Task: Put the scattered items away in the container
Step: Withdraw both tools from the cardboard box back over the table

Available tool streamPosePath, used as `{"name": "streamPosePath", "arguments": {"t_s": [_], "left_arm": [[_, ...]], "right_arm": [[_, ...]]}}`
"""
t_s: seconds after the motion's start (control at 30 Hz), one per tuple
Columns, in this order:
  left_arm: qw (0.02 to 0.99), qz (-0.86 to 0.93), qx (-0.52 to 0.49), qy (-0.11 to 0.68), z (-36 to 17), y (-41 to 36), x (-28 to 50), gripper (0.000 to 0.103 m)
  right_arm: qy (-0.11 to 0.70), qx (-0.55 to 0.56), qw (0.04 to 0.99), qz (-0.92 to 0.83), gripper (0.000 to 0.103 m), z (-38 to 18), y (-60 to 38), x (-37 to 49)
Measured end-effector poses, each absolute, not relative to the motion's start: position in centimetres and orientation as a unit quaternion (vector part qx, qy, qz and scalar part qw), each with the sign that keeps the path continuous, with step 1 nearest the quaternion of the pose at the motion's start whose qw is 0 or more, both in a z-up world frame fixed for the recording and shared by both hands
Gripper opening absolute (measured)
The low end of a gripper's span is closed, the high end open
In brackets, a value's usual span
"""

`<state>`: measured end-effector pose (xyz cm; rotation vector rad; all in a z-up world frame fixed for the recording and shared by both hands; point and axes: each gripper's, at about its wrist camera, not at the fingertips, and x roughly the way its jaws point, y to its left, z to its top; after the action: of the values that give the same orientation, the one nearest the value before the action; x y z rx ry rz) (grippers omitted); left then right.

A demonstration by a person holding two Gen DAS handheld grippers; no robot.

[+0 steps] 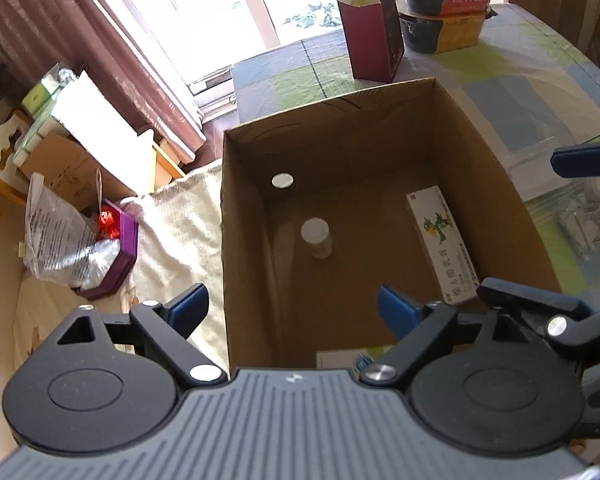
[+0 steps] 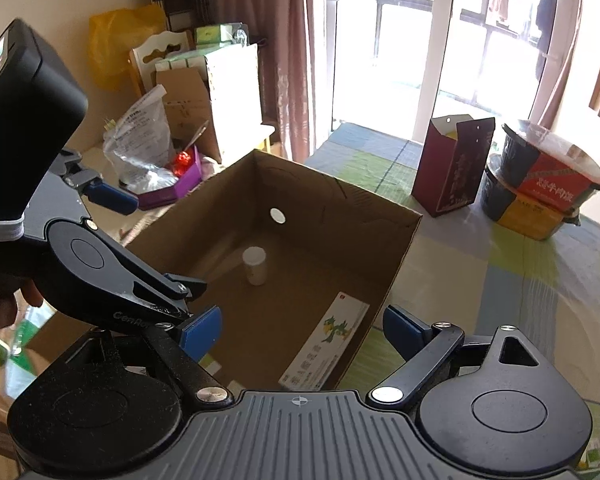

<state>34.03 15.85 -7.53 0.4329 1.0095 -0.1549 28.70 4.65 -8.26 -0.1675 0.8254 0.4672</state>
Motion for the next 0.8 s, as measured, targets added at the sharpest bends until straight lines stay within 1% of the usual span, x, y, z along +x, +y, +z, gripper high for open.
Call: {"name": "streamPosePath", "arguments": {"t_s": [0.17,0.4,0.8], "left_arm": [[0.852,-0.064,0.206,0.477,-6.3,15.3,31.4,0.094],[0.867,-0.048,0.159,0.470,-3.9,15.2,27.1,0.096],[0.875,0.000,0.113,0.470,-1.2,15.2,19.5,0.096]], "right_arm": [[0.398,-0.060,0.886,0.228,0.093,-6.7,3.7,27.0],[0.390,-0.053,0.886,0.244,0.093,-4.0,2.4,23.4],[0.380,-0.061,0.886,0.260,0.093,-1.6,1.1,16.5]]}}
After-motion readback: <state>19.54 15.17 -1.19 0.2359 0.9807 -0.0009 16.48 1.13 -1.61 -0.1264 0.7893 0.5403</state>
